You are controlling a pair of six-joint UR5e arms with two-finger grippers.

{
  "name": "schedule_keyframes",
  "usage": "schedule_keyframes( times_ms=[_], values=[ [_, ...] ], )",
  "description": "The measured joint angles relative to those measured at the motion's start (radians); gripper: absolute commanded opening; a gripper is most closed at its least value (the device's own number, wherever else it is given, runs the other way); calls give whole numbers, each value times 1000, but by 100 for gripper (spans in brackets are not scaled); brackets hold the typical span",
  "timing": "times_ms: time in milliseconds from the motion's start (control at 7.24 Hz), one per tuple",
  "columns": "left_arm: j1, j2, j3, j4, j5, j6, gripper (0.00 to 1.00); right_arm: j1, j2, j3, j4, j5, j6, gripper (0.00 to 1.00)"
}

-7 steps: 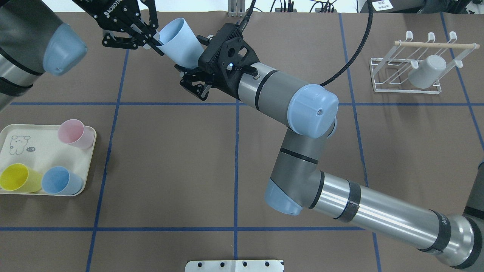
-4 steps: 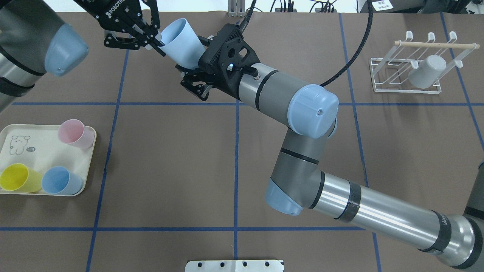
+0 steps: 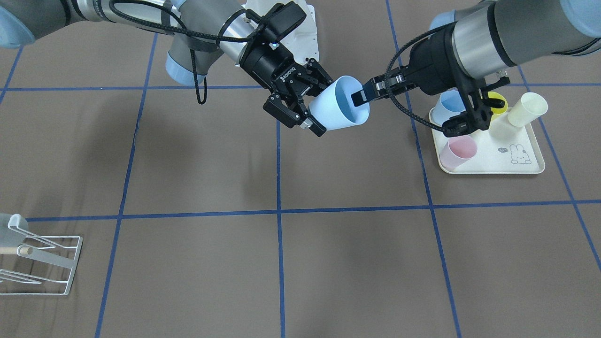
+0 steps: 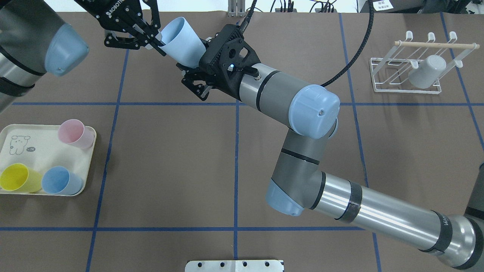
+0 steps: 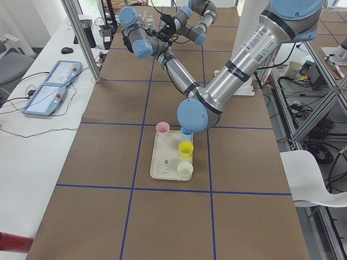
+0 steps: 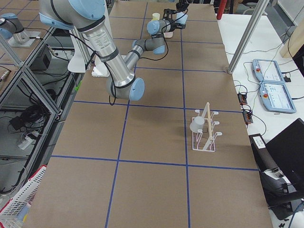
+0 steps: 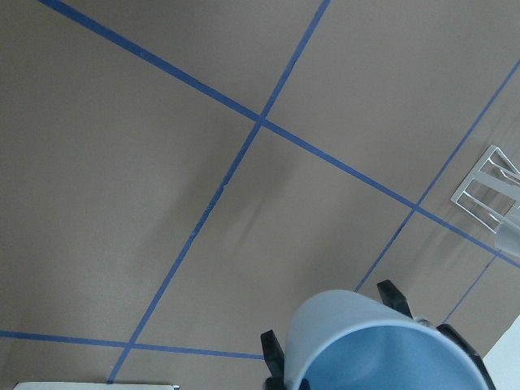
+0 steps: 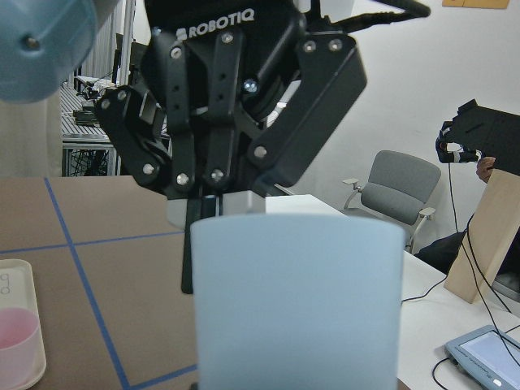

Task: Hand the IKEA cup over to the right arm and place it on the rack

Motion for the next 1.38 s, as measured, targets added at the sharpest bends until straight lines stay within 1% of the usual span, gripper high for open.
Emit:
schedule_keyframes(
  times_ms=[138,276,414,553,829,1105,1243,1381],
  values=[
    [0,-2,0,0,0,0,42,0,-2,1,0,0,0,56],
    [1,-7,2,0,0,0,62,0,-4,3,-1,0,0,47],
    [0,-13,2,0,0,1,76,0,-9,2,-2,1,0,40],
    [0,-17,3,0,0,1,100,0,-10,3,-2,1,0,39],
    [-1,-19,2,-5,2,3,100,0,-17,4,-3,2,1,39],
    [-9,-13,2,-41,4,11,100,2,-50,24,-22,8,3,39],
    [-13,-10,2,-55,17,23,100,10,-70,62,-96,10,3,37],
    [-17,-6,0,-67,57,37,100,26,-79,121,-239,11,3,37]
  ],
)
